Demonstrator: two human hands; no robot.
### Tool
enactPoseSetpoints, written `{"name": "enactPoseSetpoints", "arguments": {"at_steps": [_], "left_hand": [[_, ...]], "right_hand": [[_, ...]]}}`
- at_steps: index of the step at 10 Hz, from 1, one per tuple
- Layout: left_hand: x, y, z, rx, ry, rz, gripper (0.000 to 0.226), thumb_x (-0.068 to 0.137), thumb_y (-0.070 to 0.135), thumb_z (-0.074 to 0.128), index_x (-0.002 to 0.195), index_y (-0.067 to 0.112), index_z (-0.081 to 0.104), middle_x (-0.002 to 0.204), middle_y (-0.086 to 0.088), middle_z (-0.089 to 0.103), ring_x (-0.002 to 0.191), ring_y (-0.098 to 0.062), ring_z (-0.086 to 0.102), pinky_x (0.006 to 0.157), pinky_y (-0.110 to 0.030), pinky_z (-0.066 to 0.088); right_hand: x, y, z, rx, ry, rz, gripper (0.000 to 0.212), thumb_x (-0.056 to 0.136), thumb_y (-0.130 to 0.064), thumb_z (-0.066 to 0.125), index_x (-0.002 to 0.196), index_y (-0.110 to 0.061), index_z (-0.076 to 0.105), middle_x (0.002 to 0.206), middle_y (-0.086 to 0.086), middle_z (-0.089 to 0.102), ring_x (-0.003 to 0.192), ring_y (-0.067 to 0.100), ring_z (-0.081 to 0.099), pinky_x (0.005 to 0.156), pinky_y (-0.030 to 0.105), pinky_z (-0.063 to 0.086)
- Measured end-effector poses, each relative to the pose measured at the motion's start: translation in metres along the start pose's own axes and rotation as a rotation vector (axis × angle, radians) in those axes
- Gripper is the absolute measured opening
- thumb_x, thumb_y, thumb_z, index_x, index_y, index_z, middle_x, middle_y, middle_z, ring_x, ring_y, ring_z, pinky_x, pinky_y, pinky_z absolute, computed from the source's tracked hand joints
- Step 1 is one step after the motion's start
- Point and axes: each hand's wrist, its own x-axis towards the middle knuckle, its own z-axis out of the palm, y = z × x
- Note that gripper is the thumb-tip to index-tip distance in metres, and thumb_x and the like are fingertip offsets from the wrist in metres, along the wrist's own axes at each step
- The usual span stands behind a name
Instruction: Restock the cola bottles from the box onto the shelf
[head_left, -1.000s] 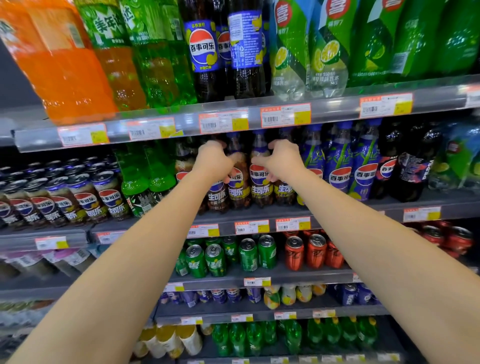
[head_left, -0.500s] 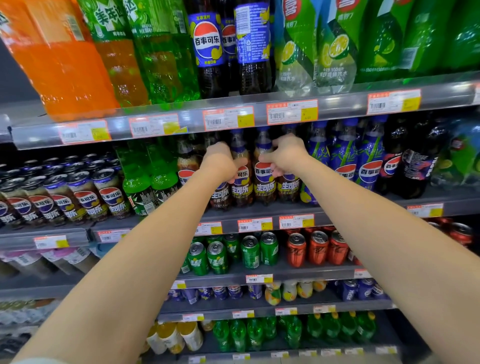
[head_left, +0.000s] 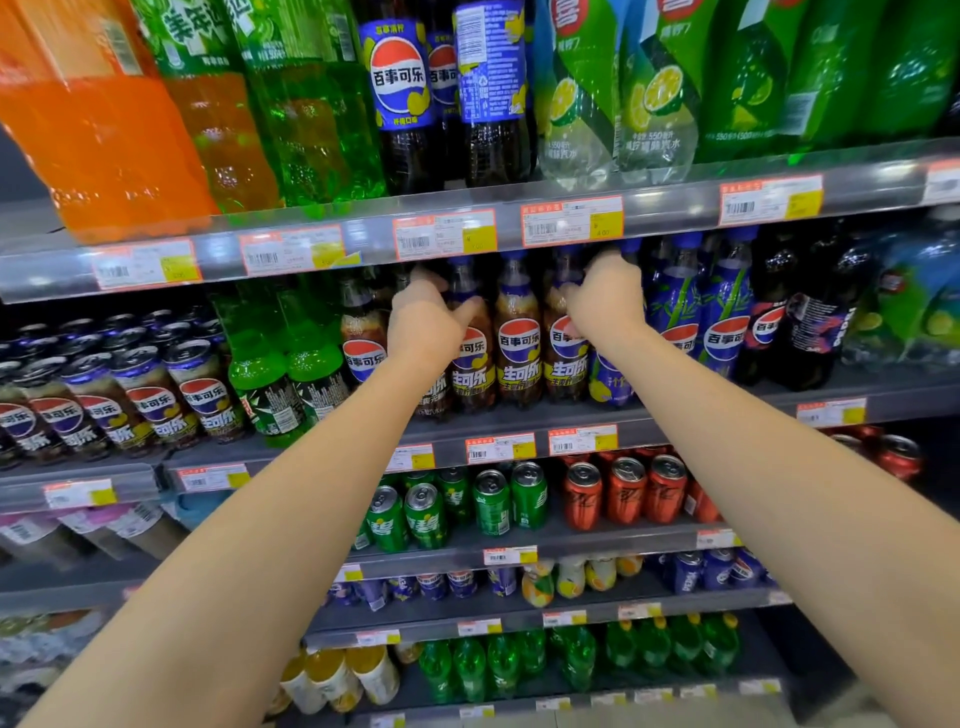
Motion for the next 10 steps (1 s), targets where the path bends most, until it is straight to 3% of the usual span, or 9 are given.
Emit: {"name": "enactPoseSetpoints", "arguments": {"at_steps": [1, 2, 3, 4, 5, 6, 8, 10], "left_hand": [[-0.001, -0.002, 0.004, -0.070, -0.022, -0.026, 0.056, 0.087, 0.049, 0.076, 0.125, 0.015, 0.054, 0.092, -0.011, 0.074, 0.074, -0.032, 0.074, 0.072, -0.047, 0.064], [0.000, 0.002, 0.004, -0.026, -0.049, -0.053, 0.057, 0.093, 0.045, 0.071, 0.135, 0.011, 0.052, 0.095, -0.014, 0.075, 0.062, -0.026, 0.074, 0.069, -0.044, 0.064], [0.003, 0.005, 0.003, -0.021, -0.079, -0.076, 0.058, 0.096, 0.043, 0.068, 0.141, 0.009, 0.053, 0.097, -0.014, 0.076, 0.057, -0.021, 0.074, 0.073, -0.041, 0.064], [0.005, 0.005, 0.001, -0.046, -0.079, -0.072, 0.057, 0.095, 0.041, 0.070, 0.141, 0.012, 0.054, 0.103, -0.014, 0.075, 0.059, -0.022, 0.074, 0.076, -0.042, 0.063], [0.002, 0.006, 0.000, -0.022, -0.068, -0.062, 0.055, 0.096, 0.042, 0.070, 0.141, 0.015, 0.054, 0.109, -0.015, 0.074, 0.060, -0.022, 0.073, 0.074, -0.040, 0.063], [-0.003, 0.010, -0.002, 0.015, -0.073, -0.071, 0.056, 0.096, 0.043, 0.068, 0.142, 0.016, 0.053, 0.111, -0.017, 0.073, 0.063, -0.026, 0.074, 0.077, -0.045, 0.064], [-0.025, 0.010, -0.006, 0.135, -0.021, 0.072, 0.057, 0.099, 0.043, 0.059, 0.145, 0.013, 0.047, 0.091, -0.003, 0.072, 0.089, -0.029, 0.069, 0.078, -0.045, 0.059], [-0.061, 0.009, -0.011, 0.423, 0.037, 0.292, 0.036, 0.103, 0.036, 0.048, 0.128, 0.011, 0.057, 0.097, -0.011, 0.069, 0.088, -0.036, 0.066, 0.063, -0.040, 0.051]], "right_hand": [[0.007, -0.001, -0.002, 0.018, -0.104, 0.054, 0.032, 0.088, -0.029, 0.073, 0.100, 0.000, 0.062, 0.092, 0.019, 0.072, 0.080, 0.032, 0.074, 0.070, 0.039, 0.063], [0.007, 0.000, -0.003, 0.144, -0.312, 0.099, 0.020, 0.089, -0.025, 0.073, 0.081, -0.009, 0.064, 0.062, 0.008, 0.070, 0.060, 0.020, 0.071, 0.057, 0.031, 0.062], [0.013, -0.003, -0.003, 0.052, -0.292, 0.131, 0.036, 0.090, -0.035, 0.073, 0.085, -0.005, 0.054, 0.068, 0.003, 0.071, 0.070, 0.016, 0.071, 0.056, 0.029, 0.058], [0.014, 0.000, 0.000, 0.125, -0.305, 0.136, 0.024, 0.093, -0.028, 0.070, 0.090, -0.007, 0.059, 0.068, 0.004, 0.070, 0.059, 0.011, 0.069, 0.045, 0.025, 0.052], [0.013, 0.002, 0.000, 0.180, -0.305, 0.152, 0.029, 0.090, -0.027, 0.072, 0.101, -0.002, 0.064, 0.087, 0.016, 0.072, 0.069, 0.025, 0.072, 0.059, 0.031, 0.061], [0.014, 0.002, 0.001, 0.121, -0.314, 0.176, 0.050, 0.086, -0.039, 0.076, 0.108, 0.002, 0.060, 0.092, 0.020, 0.073, 0.085, 0.037, 0.074, 0.077, 0.048, 0.062], [-0.003, -0.006, -0.013, 0.117, -0.322, 0.166, 0.042, 0.090, -0.036, 0.073, 0.099, 0.005, 0.065, 0.089, 0.018, 0.075, 0.074, 0.031, 0.075, 0.075, 0.045, 0.063], [-0.054, -0.008, -0.028, 0.007, -0.055, -0.078, 0.031, 0.095, -0.020, 0.062, 0.122, -0.006, 0.057, 0.110, 0.018, 0.067, 0.099, 0.038, 0.065, 0.068, 0.036, 0.046]]}}
